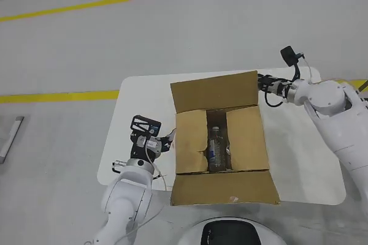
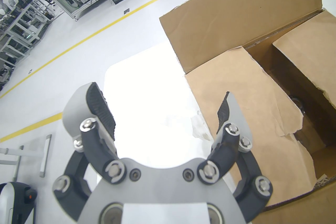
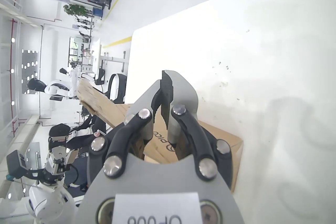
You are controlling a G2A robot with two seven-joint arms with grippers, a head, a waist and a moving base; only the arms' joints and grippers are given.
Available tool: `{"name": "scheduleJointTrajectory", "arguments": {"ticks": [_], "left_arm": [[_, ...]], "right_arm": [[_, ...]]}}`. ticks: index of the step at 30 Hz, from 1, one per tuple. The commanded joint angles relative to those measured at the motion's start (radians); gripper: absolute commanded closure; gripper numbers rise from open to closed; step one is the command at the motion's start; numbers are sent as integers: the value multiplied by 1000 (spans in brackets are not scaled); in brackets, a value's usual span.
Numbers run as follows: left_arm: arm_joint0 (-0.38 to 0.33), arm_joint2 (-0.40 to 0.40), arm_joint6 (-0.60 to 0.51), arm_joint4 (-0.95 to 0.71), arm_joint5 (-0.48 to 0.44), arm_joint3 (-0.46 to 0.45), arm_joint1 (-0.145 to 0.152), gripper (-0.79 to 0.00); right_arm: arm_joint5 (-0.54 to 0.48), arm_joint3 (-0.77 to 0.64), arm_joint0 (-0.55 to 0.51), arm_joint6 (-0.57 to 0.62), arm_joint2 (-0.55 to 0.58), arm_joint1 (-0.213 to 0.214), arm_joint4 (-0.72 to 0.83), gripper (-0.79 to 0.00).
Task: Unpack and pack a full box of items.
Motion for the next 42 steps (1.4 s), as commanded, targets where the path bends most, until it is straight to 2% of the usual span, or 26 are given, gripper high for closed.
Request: {"name": "scheduleJointTrajectory", "arguments": {"ticks": [1, 8, 16, 21, 25, 34, 40, 42], "left_arm": [[0, -1, 2, 0, 0, 0, -1, -785], [2, -4, 6, -7, 1, 2, -5, -785], [5, -25, 4, -15, -12, -6, -7, -785], [27, -66, 7, -17, -32, -14, -4, -785], [45, -100, 8, 7, -11, 6, -2, -785], [64, -126, 11, -2, 9, 6, -5, -785], [64, -132, 26, 2, 6, 2, -5, -785], [64, -132, 26, 2, 6, 2, -5, -785]], "right_arm": [[-15, 1, 2, 5, 3, 0, 9, 0], [-89, -40, -27, 51, 46, 13, 39, 0], [-113, -160, -92, 110, 101, 38, 14, 0], [-131, -295, -158, 120, 141, 57, -45, 0], [-124, -392, -236, 116, 165, 72, -121, 0], [-146, -559, -386, 107, 214, 92, -166, 0], [-165, -641, -454, 79, 208, 102, -324, 0], [-164, -656, -476, 51, 200, 101, -330, 0]]}}
